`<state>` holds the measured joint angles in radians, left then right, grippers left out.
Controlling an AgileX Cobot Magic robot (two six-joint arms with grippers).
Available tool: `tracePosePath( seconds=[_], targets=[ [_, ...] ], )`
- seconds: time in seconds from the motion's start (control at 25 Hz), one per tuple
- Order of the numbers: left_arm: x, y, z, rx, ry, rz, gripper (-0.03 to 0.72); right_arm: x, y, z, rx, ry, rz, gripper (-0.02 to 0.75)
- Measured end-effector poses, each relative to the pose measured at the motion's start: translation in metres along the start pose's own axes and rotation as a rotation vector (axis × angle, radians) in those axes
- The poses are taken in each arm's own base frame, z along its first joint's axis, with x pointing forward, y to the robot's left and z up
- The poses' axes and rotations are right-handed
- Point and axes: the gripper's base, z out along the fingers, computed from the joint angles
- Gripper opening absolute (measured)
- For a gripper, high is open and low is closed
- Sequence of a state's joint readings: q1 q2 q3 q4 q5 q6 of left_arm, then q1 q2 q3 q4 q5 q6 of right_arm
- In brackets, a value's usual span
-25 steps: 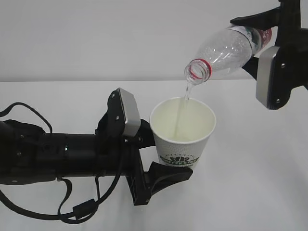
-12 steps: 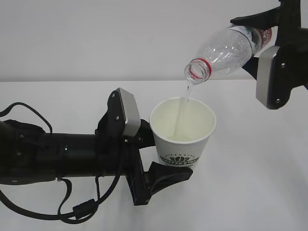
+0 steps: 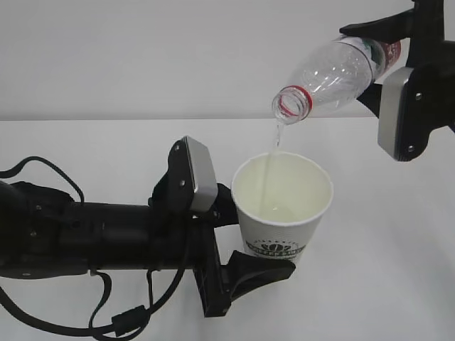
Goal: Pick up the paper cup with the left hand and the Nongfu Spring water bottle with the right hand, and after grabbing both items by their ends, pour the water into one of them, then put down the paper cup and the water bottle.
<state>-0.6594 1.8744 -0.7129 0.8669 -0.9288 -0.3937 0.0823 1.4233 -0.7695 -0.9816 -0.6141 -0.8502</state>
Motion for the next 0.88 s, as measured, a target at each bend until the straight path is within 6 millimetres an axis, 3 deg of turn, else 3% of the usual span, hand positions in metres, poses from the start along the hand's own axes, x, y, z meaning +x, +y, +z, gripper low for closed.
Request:
tracePosePath(
  seconds=[0.88],
  targets=[
    [-0.0007,-0.0007,0.0012,-0.007,-0.007,-0.01,0.59,0.0001,-0.0001,0.0,0.001,0.001,-0.006,0.528]
  ],
)
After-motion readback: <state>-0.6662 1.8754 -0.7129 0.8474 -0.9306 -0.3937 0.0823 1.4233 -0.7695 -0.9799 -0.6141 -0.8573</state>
